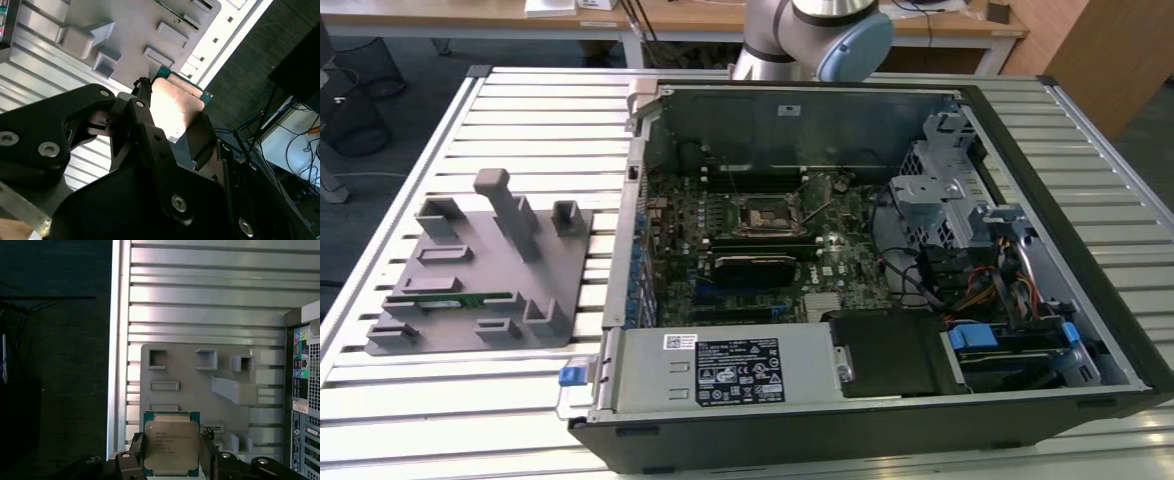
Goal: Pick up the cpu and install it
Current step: 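Pick up the cpu and move it towards the insertion slot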
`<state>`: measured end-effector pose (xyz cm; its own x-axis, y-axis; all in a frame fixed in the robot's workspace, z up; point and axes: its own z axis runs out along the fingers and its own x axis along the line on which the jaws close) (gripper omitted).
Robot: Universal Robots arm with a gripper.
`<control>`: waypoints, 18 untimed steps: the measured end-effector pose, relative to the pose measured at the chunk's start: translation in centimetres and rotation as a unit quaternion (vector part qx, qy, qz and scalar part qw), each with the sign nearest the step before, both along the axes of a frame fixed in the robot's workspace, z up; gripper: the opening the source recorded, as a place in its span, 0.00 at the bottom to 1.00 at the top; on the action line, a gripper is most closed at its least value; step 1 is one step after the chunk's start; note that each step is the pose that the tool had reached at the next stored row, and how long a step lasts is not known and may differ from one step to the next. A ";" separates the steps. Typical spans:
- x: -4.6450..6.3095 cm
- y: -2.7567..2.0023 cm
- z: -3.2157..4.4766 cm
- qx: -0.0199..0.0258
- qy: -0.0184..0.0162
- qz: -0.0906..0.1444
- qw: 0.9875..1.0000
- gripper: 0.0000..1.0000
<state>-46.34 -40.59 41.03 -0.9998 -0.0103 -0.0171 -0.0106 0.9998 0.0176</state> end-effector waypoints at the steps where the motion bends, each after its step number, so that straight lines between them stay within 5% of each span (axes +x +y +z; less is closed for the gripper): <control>1: 0.0 0.00 0.01 0.000 0.000 0.000 1.000 0.53; 18: 2.5 -0.01 0.01 0.000 0.000 0.000 1.000 0.53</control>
